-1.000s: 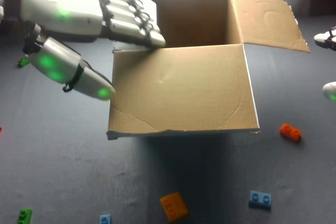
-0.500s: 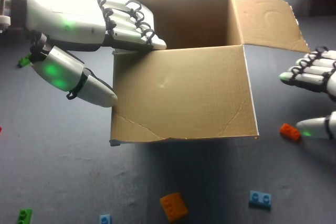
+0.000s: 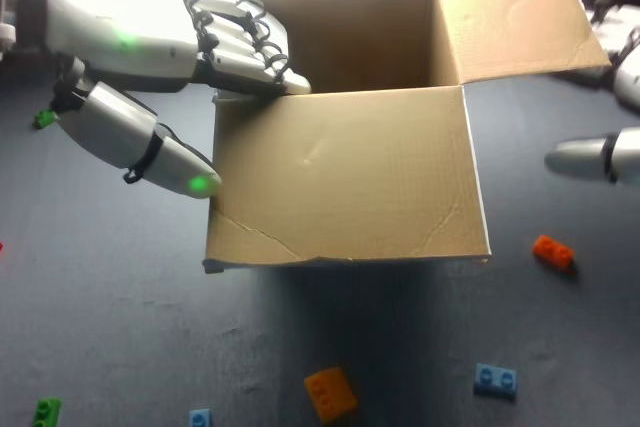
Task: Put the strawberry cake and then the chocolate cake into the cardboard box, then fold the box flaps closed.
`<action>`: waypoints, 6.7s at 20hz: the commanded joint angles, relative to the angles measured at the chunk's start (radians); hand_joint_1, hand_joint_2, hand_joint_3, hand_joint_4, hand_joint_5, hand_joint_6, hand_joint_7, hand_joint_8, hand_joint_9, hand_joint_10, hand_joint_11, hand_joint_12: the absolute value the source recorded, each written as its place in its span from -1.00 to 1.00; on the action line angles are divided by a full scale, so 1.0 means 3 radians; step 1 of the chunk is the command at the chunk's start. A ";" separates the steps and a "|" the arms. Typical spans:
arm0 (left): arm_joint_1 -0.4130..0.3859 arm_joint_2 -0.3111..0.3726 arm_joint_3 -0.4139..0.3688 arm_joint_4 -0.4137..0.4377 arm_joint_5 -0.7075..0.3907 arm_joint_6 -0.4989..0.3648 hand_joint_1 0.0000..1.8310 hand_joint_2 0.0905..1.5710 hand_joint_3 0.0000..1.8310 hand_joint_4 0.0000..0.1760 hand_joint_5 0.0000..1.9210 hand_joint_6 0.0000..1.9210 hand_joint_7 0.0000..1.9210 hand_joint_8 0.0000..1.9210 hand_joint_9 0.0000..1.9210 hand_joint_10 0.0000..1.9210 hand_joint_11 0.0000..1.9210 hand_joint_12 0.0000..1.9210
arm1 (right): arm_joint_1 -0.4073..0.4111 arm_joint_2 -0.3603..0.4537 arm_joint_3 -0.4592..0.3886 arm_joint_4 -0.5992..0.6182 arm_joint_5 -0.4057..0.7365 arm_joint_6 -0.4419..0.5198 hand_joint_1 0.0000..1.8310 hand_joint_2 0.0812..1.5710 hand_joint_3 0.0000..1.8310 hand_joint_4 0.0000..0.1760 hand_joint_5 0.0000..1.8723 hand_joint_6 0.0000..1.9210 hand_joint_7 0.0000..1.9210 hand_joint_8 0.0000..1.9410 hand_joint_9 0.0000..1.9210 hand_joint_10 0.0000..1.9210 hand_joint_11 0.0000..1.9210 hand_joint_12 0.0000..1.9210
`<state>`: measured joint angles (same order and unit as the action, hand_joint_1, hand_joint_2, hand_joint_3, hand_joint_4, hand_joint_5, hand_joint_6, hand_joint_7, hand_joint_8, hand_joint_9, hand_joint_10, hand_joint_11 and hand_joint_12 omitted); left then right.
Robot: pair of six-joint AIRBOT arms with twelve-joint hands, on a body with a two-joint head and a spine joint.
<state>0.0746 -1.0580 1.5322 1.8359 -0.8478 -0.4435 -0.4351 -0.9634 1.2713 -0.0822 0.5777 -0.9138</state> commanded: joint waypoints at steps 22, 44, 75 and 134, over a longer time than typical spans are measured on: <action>-0.0330 0.0024 0.0797 0.0006 -0.0344 -0.0095 -1.00 0.51 -1.00 -1.00 -0.84 -1.00 -0.77 -1.00 -0.76 -1.00 -1.00 -0.22 | 0.0930 -0.0169 -0.0395 -0.0175 -0.0361 -0.0101 -1.00 0.46 -1.00 -1.00 -0.83 -1.00 -0.81 -1.00 -0.83 -1.00 -1.00 -0.58; 0.0527 0.0292 0.0220 -0.0426 -0.1037 0.0306 -1.00 0.46 -1.00 -1.00 -0.80 -1.00 -0.76 -1.00 -0.75 -1.00 -1.00 -0.19 | 0.0939 0.0557 -0.0669 0.0487 -0.0418 0.0086 -1.00 0.50 -1.00 -1.00 -0.85 -1.00 -0.81 -1.00 -0.82 -0.99 -1.00 -0.59; 0.0521 0.0502 -0.0759 -0.1109 -0.0729 0.0396 -1.00 0.46 -1.00 -1.00 -0.79 -1.00 -0.71 -1.00 -0.71 -1.00 -1.00 -0.19 | 0.0547 0.1193 -0.0956 0.0876 -0.0341 0.0004 -1.00 0.49 -1.00 -1.00 -0.82 -1.00 -0.83 -1.00 -0.84 -1.00 -1.00 -0.42; -0.0401 0.0231 0.0418 0.0182 0.0250 -0.0108 -0.82 0.79 -0.99 -1.00 -0.04 0.36 0.07 0.38 -0.04 0.75 -0.26 1.00 | 0.0554 0.1197 -0.1015 0.0784 -0.0351 0.0004 -1.00 0.56 -1.00 -1.00 0.19 0.47 0.25 0.59 0.10 0.92 -0.19 1.00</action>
<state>-0.0334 -0.9924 1.6558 1.9526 -0.7841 -0.4793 -0.2832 -0.6193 0.9623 0.1448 0.3603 -0.9154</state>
